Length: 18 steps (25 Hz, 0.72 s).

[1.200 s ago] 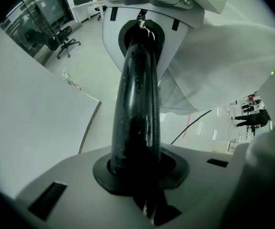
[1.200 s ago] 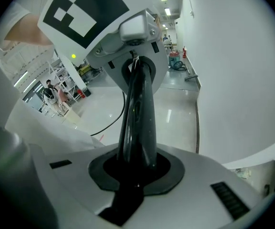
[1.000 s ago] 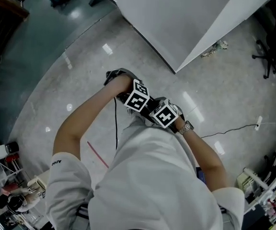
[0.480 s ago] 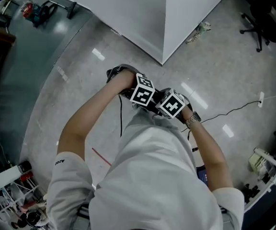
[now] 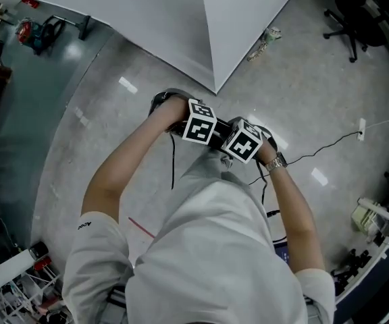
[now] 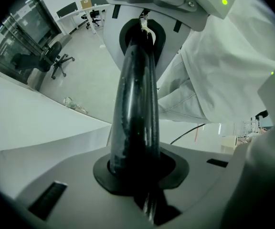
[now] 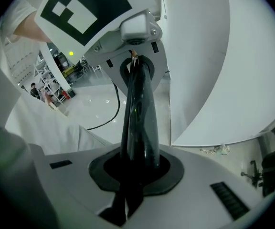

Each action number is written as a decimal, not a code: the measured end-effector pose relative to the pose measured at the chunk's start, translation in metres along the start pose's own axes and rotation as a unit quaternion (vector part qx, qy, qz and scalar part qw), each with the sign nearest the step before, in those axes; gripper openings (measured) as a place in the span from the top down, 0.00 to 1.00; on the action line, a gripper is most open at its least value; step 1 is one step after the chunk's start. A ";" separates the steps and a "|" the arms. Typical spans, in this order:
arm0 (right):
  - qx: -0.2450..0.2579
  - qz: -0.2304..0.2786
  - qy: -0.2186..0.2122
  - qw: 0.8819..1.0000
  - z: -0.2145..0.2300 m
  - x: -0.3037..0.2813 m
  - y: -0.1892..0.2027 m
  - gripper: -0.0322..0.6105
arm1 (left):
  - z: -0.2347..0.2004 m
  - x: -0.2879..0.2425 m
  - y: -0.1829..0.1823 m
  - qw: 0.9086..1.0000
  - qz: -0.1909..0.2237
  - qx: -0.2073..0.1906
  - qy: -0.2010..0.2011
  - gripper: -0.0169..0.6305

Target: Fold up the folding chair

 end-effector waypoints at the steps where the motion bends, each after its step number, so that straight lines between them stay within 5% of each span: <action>1: 0.006 -0.004 0.003 1.000 0.004 0.001 -0.002 0.87 | -0.004 0.000 0.001 1.000 0.004 0.003 0.000 0.86; 12: 0.095 -0.041 -0.052 0.993 0.057 -0.011 -0.025 0.86 | -0.034 -0.015 0.021 0.993 0.038 0.107 0.026 0.87; 18: 0.108 -0.056 -0.081 0.989 0.080 -0.018 -0.042 0.87 | -0.051 -0.020 0.037 0.990 0.041 0.129 0.044 0.87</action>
Point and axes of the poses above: the fingertips, and each gripper's own axes: x backward along the fingers, z to its right, y out of its underside, the point moved 9 cm from there along x, backward along the fingers, and after that the axes turned 2 degrees about -y, right-handed, at the moved point
